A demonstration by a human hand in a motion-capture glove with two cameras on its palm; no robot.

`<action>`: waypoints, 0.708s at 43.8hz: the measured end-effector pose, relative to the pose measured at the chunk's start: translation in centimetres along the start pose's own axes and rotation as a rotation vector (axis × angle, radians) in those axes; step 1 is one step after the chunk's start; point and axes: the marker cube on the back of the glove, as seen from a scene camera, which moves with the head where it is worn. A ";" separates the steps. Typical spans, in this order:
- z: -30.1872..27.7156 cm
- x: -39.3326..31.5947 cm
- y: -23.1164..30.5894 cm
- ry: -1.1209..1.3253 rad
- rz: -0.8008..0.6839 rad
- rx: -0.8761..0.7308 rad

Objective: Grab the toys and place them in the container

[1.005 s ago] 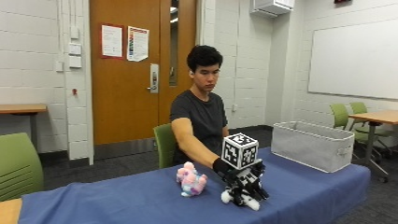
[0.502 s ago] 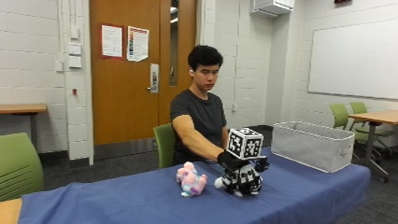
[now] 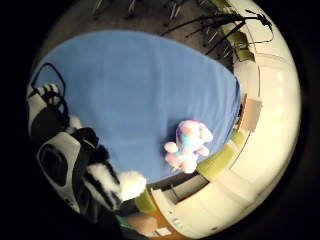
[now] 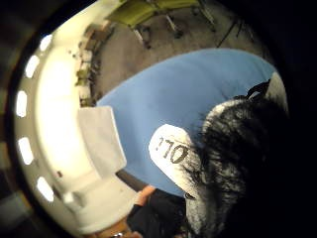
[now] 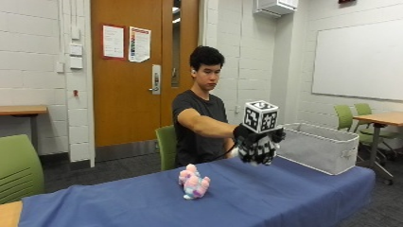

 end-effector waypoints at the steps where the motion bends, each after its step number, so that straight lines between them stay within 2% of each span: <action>1: -0.9 -0.6 0.1 -0.002 -0.004 0.009; 14: -12.8 -14.8 4.4 0.050 -0.176 0.215; 20: -15.3 -22.2 6.6 0.080 -0.290 0.277; 25: -16.4 -29.8 9.9 0.082 -0.583 0.306; 31: -16.4 -40.7 12.9 0.033 -0.567 0.325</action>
